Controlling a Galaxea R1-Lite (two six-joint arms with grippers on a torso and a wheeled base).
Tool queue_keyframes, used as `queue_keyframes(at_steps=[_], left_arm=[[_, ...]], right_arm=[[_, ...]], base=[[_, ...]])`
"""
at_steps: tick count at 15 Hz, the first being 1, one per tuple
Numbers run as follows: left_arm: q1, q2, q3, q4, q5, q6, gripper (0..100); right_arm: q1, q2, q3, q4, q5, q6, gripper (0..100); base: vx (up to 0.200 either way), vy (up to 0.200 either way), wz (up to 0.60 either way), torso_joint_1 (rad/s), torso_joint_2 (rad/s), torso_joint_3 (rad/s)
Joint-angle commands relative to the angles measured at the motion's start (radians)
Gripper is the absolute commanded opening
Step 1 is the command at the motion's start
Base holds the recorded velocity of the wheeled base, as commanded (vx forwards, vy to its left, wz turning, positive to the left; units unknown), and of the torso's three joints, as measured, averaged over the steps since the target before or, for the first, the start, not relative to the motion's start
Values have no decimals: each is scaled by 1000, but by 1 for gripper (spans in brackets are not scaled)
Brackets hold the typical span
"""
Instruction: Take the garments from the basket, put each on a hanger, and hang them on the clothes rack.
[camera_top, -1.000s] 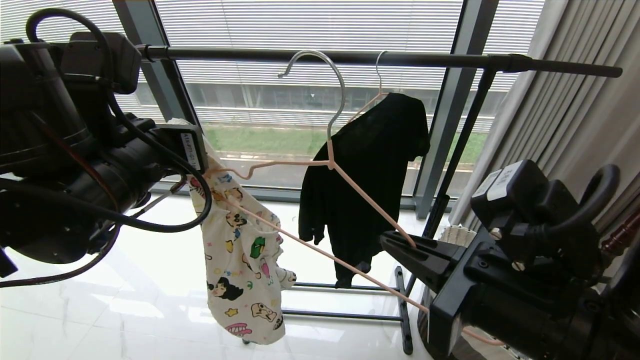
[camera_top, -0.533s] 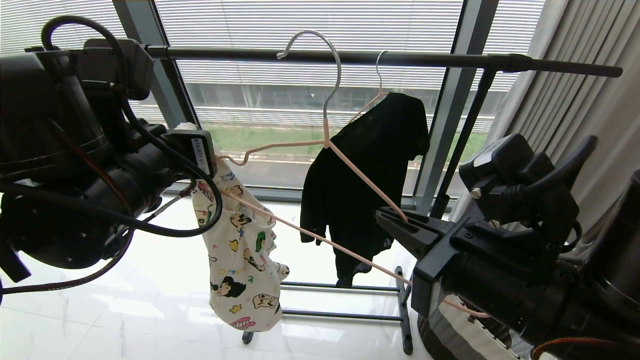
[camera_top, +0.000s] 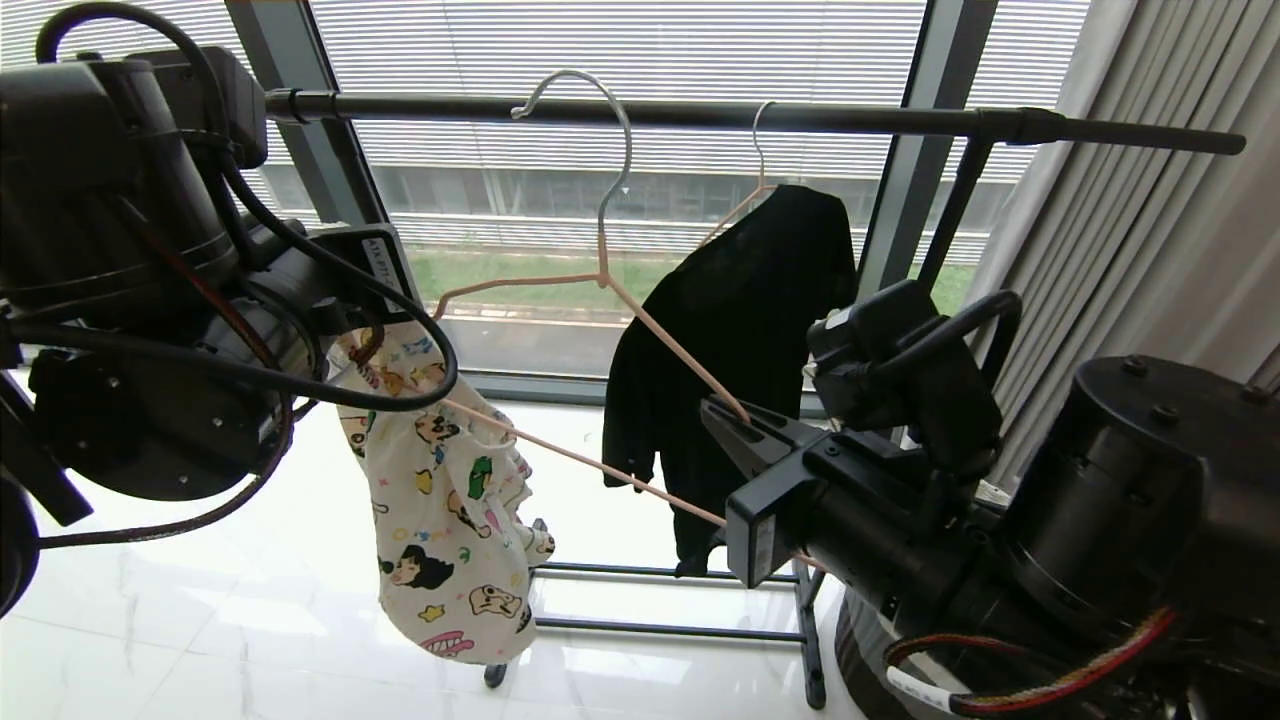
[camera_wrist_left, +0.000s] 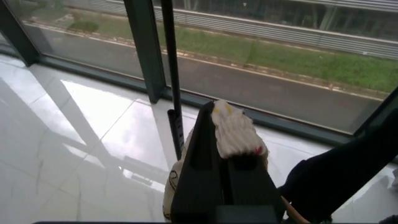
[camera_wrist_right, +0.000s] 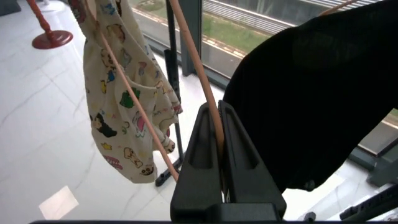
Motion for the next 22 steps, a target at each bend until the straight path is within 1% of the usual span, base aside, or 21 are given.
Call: queue_keyframes(at_steps=[1, 4, 5, 6, 7, 9, 10, 12, 14, 15, 16, 19, 22], left_arm=[[-15, 6, -3, 0, 1, -2, 0], [-32, 9, -12, 0, 1, -5, 0], [-32, 9, -12, 0, 1, -5, 0], [-32, 13, -31, 0, 1, -6, 0], [-32, 17, -46, 1, 2, -23, 0], [-30, 20, -49, 1, 4, -32, 0], [-27, 21, -51, 1, 8, -32, 0], [5, 21, -52, 1, 21, -28, 0], [43, 26, -57, 1, 39, -28, 0], [43, 26, -57, 1, 39, -28, 0], [37, 27, -57, 6, 41, -26, 0], [-26, 40, -58, 7, 41, -28, 0], [-59, 64, -97, 7, 41, -49, 0]], right_arm=[[0, 54, -33, 0, -1, -1, 0], [0, 100, -77, -4, -4, -1, 0], [0, 100, -77, -4, -4, -1, 0], [2, 123, -100, -8, -6, -1, 0], [0, 144, -114, -24, -22, -1, 0], [2, 184, -137, -65, -70, -1, 0], [2, 213, -150, -97, -113, -2, 0], [0, 229, -154, -132, -170, -4, 0], [0, 229, -156, -152, -190, -8, 0], [0, 229, -157, -155, -190, -11, 0], [-1, 232, -165, -168, -191, -27, 0], [-1, 247, -205, -171, -193, -31, 0], [0, 284, -243, -171, -193, -36, 0]], base=[[0, 0, 0, 0, 0, 0], [0, 0, 0, 0, 0, 0], [0, 0, 0, 0, 0, 0], [0, 0, 0, 0, 0, 0], [0, 0, 0, 0, 0, 0], [0, 0, 0, 0, 0, 0], [0, 0, 0, 0, 0, 0], [0, 0, 0, 0, 0, 0], [0, 0, 0, 0, 0, 0], [0, 0, 0, 0, 0, 0], [0, 0, 0, 0, 0, 0], [0, 0, 0, 0, 0, 0], [0, 0, 0, 0, 0, 0]])
